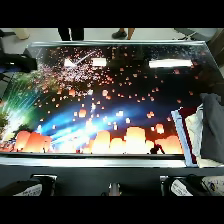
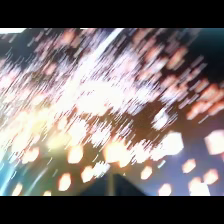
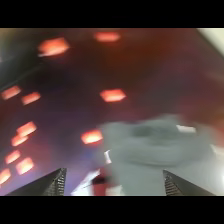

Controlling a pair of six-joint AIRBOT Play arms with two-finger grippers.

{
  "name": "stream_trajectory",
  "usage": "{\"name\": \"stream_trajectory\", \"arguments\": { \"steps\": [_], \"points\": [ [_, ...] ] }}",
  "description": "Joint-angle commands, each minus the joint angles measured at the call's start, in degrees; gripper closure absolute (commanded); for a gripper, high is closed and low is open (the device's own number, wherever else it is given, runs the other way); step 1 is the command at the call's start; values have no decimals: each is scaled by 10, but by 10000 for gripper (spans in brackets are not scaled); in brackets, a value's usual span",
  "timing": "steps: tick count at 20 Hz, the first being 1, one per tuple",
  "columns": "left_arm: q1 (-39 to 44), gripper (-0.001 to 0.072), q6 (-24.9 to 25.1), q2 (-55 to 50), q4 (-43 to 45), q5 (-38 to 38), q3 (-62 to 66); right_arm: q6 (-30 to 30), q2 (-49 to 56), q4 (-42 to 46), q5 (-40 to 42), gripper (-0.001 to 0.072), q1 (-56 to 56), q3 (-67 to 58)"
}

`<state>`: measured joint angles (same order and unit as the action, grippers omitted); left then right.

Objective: Fold the shirts.

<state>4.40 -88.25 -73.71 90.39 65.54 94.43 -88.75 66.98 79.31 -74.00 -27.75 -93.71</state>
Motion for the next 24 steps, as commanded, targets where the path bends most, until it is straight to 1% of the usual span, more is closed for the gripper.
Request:
{"name": "stream_trajectory", "arguments": {
  "steps": [1,2,3,5,6,7,8,9,12,24],
  "points": [
    [49,87,-62,-78,77,148,21,-77,64,59,-104,75,208,-20],
    [51,38,-63,-96,46,201,3,-77,96,38,-154,68,240,-20],
    [51,38,-62,-96,10,205,-28,-77,124,22,-187,54,260,-20],
    [51,50,-70,-56,-36,127,-103,-80,166,-8,-220,53,282,-20],
    [51,52,-90,-38,-34,94,-126,-92,174,-8,-214,53,286,-20],
    [50,52,-100,-31,-23,84,-133,-104,177,-6,-195,48,287,-20],
    [50,52,-99,-32,-13,83,-133,-107,177,-6,-177,29,287,-20],
    [49,52,-96,-33,-1,84,-133,-107,177,-7,-169,30,287,-20],
    [48,51,-93,-33,12,85,-133,-107,177,-7,-173,36,287,-20],
    [49,51,-93,-33,11,85,-133,-107,177,-7,-173,36,287,-20]
  ]
}}
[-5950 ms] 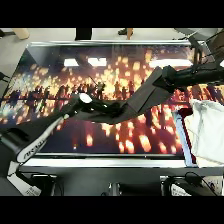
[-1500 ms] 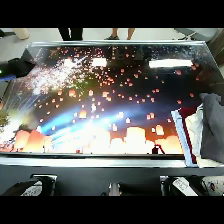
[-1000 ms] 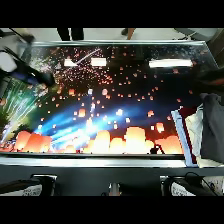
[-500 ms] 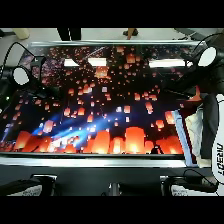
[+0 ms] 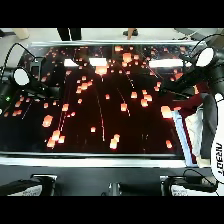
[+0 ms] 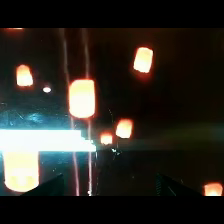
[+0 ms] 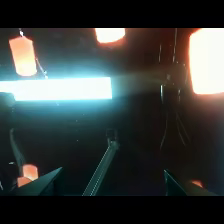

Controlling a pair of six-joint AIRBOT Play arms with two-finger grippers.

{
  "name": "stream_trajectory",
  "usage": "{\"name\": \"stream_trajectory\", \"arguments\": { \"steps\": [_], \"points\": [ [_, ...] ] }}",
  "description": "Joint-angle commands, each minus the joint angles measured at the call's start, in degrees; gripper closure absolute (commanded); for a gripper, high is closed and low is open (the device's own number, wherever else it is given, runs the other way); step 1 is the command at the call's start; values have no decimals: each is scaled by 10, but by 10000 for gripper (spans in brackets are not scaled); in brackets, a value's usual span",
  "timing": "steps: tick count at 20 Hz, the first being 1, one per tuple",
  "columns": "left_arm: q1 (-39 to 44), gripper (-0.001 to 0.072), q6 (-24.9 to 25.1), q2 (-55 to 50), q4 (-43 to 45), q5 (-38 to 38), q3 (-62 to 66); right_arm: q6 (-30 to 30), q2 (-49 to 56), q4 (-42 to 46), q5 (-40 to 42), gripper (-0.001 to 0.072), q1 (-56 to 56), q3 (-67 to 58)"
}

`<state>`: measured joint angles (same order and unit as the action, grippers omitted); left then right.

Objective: Fold the shirts.

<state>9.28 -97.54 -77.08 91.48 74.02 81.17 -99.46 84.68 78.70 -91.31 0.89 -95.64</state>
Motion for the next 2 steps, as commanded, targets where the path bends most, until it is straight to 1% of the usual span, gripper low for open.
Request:
{"name": "stream_trajectory", "arguments": {
  "steps": [1,2],
  "points": [
    [0,51,0,0,0,0,0,0,0,0,0,36,0,-1],
    [0,51,0,0,0,0,0,0,0,0,0,36,0,-1]
  ]
}}
